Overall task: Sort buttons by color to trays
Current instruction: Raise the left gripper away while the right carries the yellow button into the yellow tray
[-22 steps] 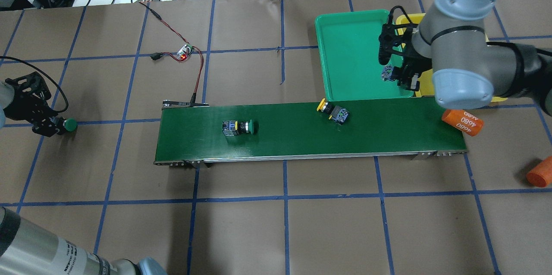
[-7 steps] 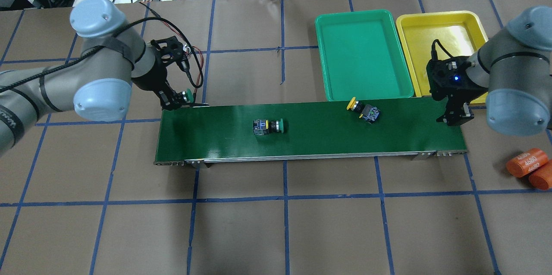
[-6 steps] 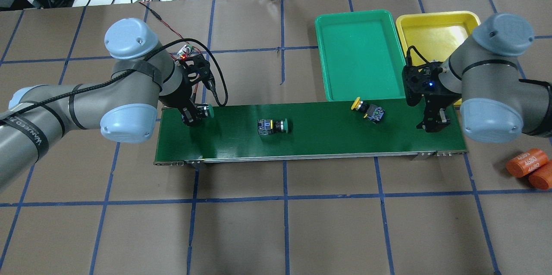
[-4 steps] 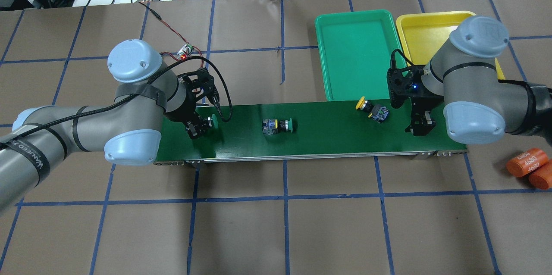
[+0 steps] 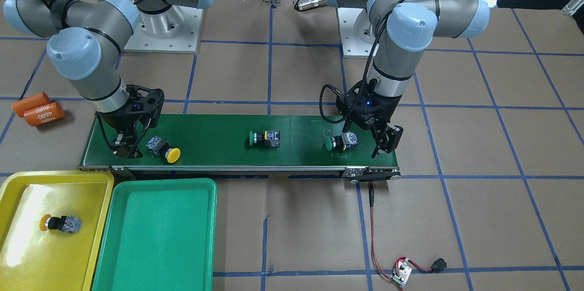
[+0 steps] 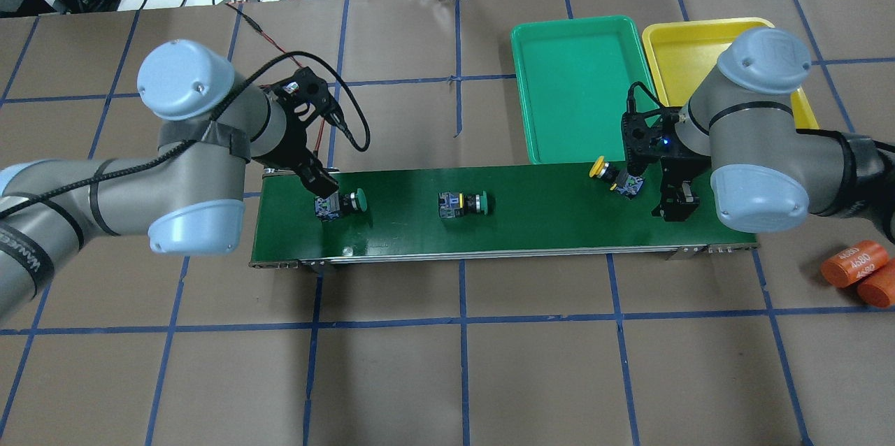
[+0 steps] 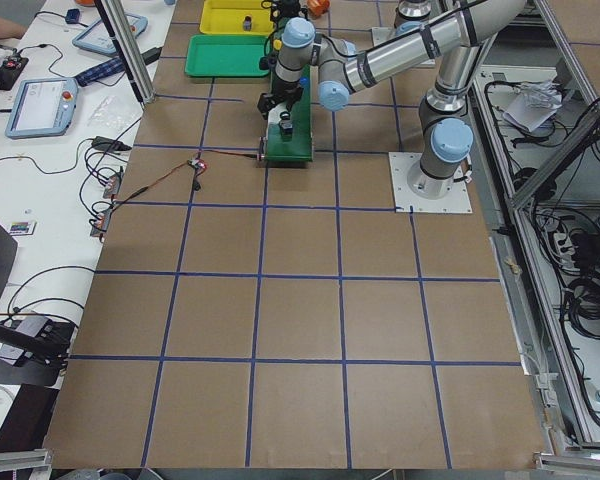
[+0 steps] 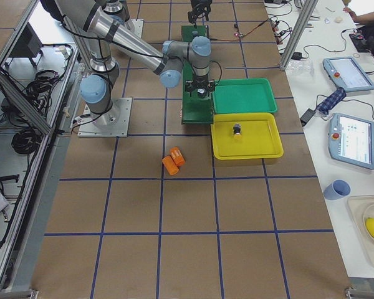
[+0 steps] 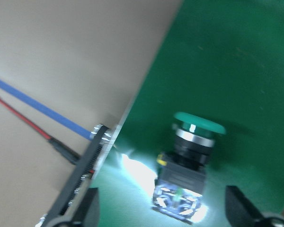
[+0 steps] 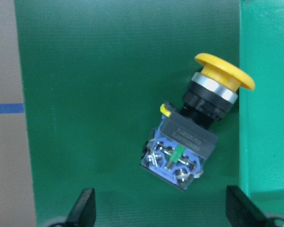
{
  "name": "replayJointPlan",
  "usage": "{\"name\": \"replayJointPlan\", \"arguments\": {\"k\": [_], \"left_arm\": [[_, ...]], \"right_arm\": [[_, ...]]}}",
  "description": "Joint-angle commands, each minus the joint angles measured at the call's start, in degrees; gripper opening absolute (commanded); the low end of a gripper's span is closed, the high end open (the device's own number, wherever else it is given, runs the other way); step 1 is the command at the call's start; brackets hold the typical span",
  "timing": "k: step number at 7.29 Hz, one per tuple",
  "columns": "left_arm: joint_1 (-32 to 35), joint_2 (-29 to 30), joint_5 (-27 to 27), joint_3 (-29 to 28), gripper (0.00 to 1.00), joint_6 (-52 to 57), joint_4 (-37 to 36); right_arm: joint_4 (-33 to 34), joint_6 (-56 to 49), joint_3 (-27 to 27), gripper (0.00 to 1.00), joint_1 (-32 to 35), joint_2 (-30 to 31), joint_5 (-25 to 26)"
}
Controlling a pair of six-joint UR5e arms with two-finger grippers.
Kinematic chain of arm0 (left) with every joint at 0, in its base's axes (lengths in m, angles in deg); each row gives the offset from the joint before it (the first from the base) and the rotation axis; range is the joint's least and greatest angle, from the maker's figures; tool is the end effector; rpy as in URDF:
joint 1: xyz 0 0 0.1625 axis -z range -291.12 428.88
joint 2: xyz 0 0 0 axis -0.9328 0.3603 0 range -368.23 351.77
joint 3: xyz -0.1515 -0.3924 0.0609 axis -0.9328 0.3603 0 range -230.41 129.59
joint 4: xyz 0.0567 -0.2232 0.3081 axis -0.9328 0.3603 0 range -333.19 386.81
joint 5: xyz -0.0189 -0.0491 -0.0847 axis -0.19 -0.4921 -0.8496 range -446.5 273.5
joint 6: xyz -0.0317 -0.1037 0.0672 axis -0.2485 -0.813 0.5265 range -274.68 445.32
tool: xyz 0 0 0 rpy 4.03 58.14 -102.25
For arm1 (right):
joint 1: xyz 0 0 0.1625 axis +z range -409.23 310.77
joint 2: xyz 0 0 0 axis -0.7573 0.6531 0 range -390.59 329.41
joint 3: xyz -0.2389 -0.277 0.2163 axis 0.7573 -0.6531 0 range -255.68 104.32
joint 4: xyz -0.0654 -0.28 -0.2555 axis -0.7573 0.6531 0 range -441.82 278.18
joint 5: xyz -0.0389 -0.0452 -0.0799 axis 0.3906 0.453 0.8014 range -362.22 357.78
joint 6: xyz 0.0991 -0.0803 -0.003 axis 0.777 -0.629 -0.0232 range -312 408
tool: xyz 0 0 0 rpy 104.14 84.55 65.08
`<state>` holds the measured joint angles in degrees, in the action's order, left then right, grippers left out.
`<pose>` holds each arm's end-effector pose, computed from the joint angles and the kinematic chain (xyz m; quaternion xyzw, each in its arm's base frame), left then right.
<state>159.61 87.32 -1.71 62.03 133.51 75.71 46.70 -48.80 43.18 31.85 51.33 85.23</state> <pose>-0.1512 -0.4838 0.3150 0.4156 0.9012 -0.1225 0.0045 0.0674 -0.4675 0.2418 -0.6939 0.7196 -0.0261 0.0024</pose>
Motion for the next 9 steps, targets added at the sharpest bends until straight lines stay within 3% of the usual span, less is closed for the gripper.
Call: {"name": "replayJointPlan", "arguments": {"k": [1, 2, 3, 4, 5, 7, 9], "left_arm": [[-1.2, 0.0, -1.0, -16.7, 1.00, -15.2, 23.3], [-1.8, 0.9, -0.7, -23.6, 1.00, -23.7, 31.3], [-1.8, 0.4, -0.1, -27.0, 1.00, -28.7, 36.4], [-1.8, -0.9, 1.5, -28.7, 1.00, -33.6, 39.2], [-1.8, 0.1, 1.5, -29.4, 1.00, -43.2, 39.0], [-1.8, 0.1, 1.6, -28.8, 1.00, -45.7, 39.3], [-1.9, -0.9, 6.9, -29.0, 1.00, -45.6, 39.5]], "right_arm": [[0.1, 1.0, 0.1, 0.95, 0.7, -0.4, -0.1], [0.1, 1.6, 0.1, 0.86, 0.7, -0.4, -0.2], [0.1, 1.0, 0.1, 0.67, 0.7, -0.6, -0.4], [0.1, 0.5, 0.0, 0.32, 0.7, -1.2, -0.3], [0.2, 0.6, -0.1, 0.22, 0.7, -1.2, -0.2], [3.0, 1.1, -2.7, 0.11, 0.7, -1.2, -0.1], [2.8, -1.4, -10.6, 0.09, -0.3, -3.9, 0.2]]}}
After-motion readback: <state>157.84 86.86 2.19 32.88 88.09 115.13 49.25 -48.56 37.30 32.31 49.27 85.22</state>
